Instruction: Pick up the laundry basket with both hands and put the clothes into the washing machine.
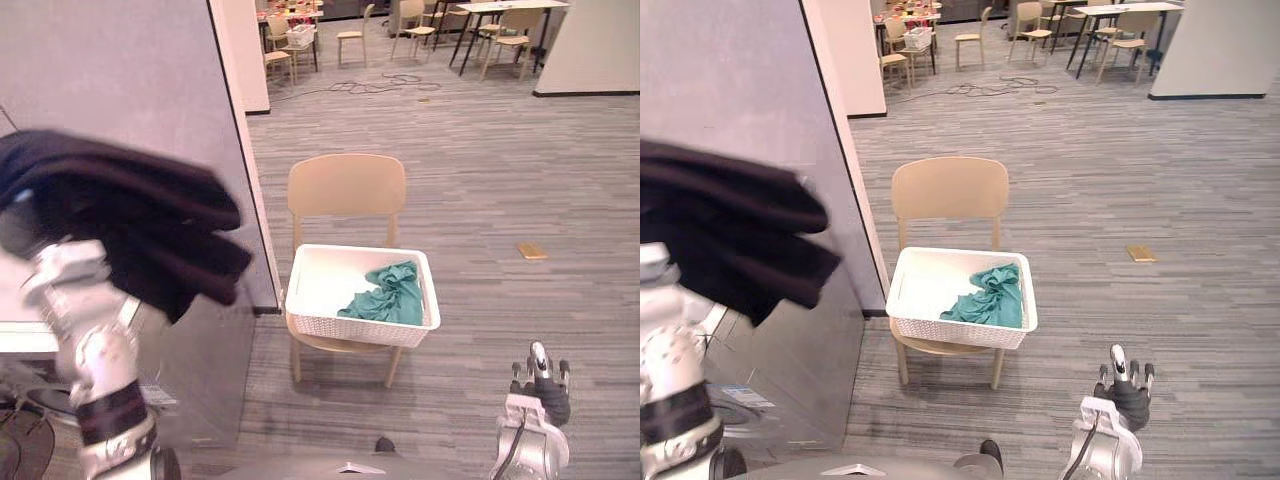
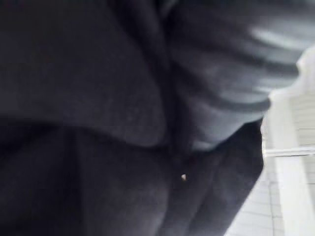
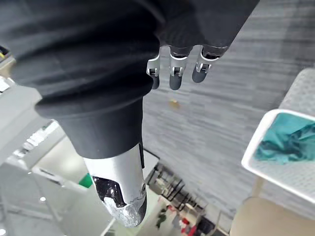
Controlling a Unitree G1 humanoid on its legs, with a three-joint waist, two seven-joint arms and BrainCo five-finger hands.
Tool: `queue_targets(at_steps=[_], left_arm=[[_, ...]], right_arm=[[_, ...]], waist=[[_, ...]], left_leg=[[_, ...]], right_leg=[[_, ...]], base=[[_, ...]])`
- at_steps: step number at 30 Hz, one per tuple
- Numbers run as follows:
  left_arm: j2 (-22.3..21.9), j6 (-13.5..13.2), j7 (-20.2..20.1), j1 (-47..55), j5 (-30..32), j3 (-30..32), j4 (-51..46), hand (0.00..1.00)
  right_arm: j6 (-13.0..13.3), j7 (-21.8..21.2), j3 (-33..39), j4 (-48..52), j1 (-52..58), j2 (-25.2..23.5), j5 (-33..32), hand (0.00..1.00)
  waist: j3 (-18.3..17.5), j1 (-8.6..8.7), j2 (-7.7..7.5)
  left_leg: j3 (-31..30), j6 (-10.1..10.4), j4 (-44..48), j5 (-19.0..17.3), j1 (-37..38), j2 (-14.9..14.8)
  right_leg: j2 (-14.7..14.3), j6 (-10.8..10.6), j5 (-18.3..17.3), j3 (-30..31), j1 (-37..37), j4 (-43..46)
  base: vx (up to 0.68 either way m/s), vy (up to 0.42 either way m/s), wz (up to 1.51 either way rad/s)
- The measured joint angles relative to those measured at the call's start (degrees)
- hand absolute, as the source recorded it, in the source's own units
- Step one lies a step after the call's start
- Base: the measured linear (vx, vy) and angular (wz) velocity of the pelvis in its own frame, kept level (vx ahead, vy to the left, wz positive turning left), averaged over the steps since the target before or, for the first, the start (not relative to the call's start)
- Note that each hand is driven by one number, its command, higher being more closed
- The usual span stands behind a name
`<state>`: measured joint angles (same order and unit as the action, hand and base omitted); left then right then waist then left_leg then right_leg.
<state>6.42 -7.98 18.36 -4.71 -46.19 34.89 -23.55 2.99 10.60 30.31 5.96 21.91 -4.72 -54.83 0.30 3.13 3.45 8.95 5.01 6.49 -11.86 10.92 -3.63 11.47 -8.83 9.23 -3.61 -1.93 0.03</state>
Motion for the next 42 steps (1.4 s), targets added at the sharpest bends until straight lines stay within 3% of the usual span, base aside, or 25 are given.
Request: queue_targets(at_steps=[6, 13, 19, 23, 25, 26, 28, 30, 34, 36, 37, 38, 39, 41, 42], left_arm=[[-3.7, -2.5, 0.4, 13.4, 5.0, 13.2, -5.7, 1.00], [-11.1, -2.1, 0.1, 22.9, 11.2, 13.8, -4.8, 1.00], [-12.1, 0.5, -1.9, 23.5, 7.9, 7.5, 20.8, 1.00], [-12.3, 2.1, -3.0, 22.2, 5.7, 3.2, 35.8, 1.00], [-12.2, 3.2, -4.2, 21.6, 5.8, 0.7, 41.1, 1.00], [-12.1, 3.3, -4.3, 21.4, 5.8, -0.1, 42.1, 1.00], [-11.9, 4.2, -5.6, 20.6, 6.6, -3.3, 44.9, 1.00], [-11.7, 4.6, -6.5, 20.2, 7.1, -4.9, 45.8, 1.00], [-11.5, 4.6, -7.5, 19.8, 7.8, -8.2, 45.9, 1.00], [-11.3, 4.8, -8.2, 19.3, 8.0, -11.5, 45.9, 1.00], [-11.2, 4.9, -8.5, 19.2, 8.1, -12.3, 45.9, 1.00], [-11.1, 5.2, -8.7, 19.1, 8.2, -13.5, 45.6, 1.00], [-11.0, 5.6, -8.7, 19.3, 9.2, -14.5, 45.4, 1.00], [-10.6, 5.7, -8.8, 19.0, 9.6, -15.9, 43.9, 1.00], [-10.3, 5.7, -8.8, 18.8, 10.4, -18.2, 42.6, 1.00]], right_arm=[[-1.1, -0.2, 2.4, -0.1, 3.1, -1.1, 0.0, 0.00], [-1.1, -1.9, 4.2, -5.1, 3.9, -1.1, 0.1, 0.00], [-1.7, -2.0, 4.4, -23.5, 2.6, -1.0, 0.1, 0.00], [-2.0, -2.6, 4.8, -42.0, -0.6, 0.0, 0.1, 0.00], [-3.3, -2.8, 4.6, -51.8, -2.3, 0.3, 0.8, 0.00], [-3.5, -2.9, 4.5, -53.8, -2.8, 0.3, 1.1, 0.00], [-5.9, -2.5, 4.2, -59.0, -4.4, 0.7, 12.0, 0.00], [-6.0, -2.4, 3.9, -59.3, -4.9, 0.6, 16.5, 0.00], [-5.3, -2.3, -1.1, -59.7, -6.9, 1.5, 17.6, 0.00], [-4.2, -2.3, -3.7, -59.8, -9.5, 2.8, 19.3, 0.00], [-4.1, -2.3, -4.3, -59.8, -10.3, 3.1, 19.4, 0.00], [-3.9, -2.2, -5.1, -59.8, -12.2, 3.7, 20.5, 0.00], [-3.8, -1.8, -5.5, -59.8, -13.8, 4.2, 22.7, 0.00], [-3.6, -1.6, -5.4, -59.9, -15.0, 4.0, 23.8, 0.00], [-3.2, -1.2, -5.2, -59.7, -15.4, 4.9, 23.9, 0.00]], waist=[[-0.2, -2.63, -0.29], [-0.6, -4.78, -0.43], [-1.2, -4.93, -1.01], [-1.1, -5.14, -1.73], [-1.1, -5.41, -2.41], [-1.1, -5.41, -2.44], [-0.6, -5.44, -3.19], [0.1, -5.52, -3.57], [1.7, -5.53, -4.05], [3.0, -5.54, -4.04], [3.6, -5.52, -3.99], [4.9, -5.36, -3.92], [5.2, -5.78, -4.01], [6.0, -5.70, -5.62], [6.7, -5.64, -4.19]], left_leg=[[-0.7, -0.2, 0.1, -0.1, 0.3, -0.1], [-1.4, -0.7, 0.3, -0.4, 0.2, -0.5], [-2.2, -0.6, 0.3, -0.3, -0.2, -1.0], [-2.3, -0.3, 0.4, -0.1, 0.0, -1.0], [-2.6, -0.3, 0.6, -0.1, 0.2, -1.0], [-2.8, -0.3, 0.7, -0.1, 0.2, -1.0], [-4.8, -0.2, 2.1, -0.3, -0.3, -1.0], [-6.4, 0.1, 3.9, -0.8, -1.1, -1.4], [-10.8, 1.0, 8.7, -1.5, -5.6, -2.4], [-14.6, 1.6, 9.1, -0.4, -9.7, -1.9], [-15.0, 1.3, 8.7, -0.1, -10.3, -1.6], [-13.5, -0.8, 7.5, 0.6, -10.9, -2.0], [-8.1, -5.1, 4.0, 0.5, -11.0, -3.4], [-4.0, -5.2, 6.7, 0.2, -12.4, -5.3], [-1.7, -5.2, 13.6, -0.1, -15.5, -7.7]], right_leg=[[0.7, -0.1, -1.8, -1.4, 0.2, 2.4], [1.3, -0.1, -2.7, -3.5, 0.9, 3.3], [1.2, -0.2, -3.0, -5.0, 1.1, 3.5], [1.3, -0.2, -3.1, -5.1, 1.6, 3.6], [1.4, -0.4, -3.5, -5.3, 1.9, 4.0], [1.5, -0.3, -3.8, -5.5, 1.9, 4.5], [2.1, -0.8, -5.3, -6.9, 2.3, 7.0], [2.2, -0.6, -6.6, -8.4, 2.8, 8.7], [2.2, 0.8, -9.9, -12.6, 1.5, 13.7], [3.8, 1.1, -12.4, -16.1, -1.5, 18.1], [4.5, 1.0, -13.1, -16.7, -2.3, 19.2], [5.6, 1.3, -14.1, -17.8, -3.2, 21.1], [6.8, 1.7, -14.3, -18.9, -4.3, 21.6], [9.0, 2.7, -14.1, -20.8, -4.8, 21.5], [10.0, 3.6, -14.1, -24.1, -4.7, 22.5]], base=[[-0.01, -0.016, 0.13], [-0.02, -0.018, 0.13], [-0.02, -0.021, 0.09], [0.00, 0.002, 0.01], [0.01, 0.006, 0.08], [0.00, -0.001, 0.19], [-0.01, -0.019, 0.39], [-0.02, -0.046, 0.44], [-0.07, -0.097, 0.64], [-0.13, -0.126, 0.82], [-0.14, -0.121, 0.77], [-0.16, -0.172, 0.70], [-0.13, -0.168, 0.62], [-0.06, -0.075, 0.75], [-0.05, -0.009, 0.95]])
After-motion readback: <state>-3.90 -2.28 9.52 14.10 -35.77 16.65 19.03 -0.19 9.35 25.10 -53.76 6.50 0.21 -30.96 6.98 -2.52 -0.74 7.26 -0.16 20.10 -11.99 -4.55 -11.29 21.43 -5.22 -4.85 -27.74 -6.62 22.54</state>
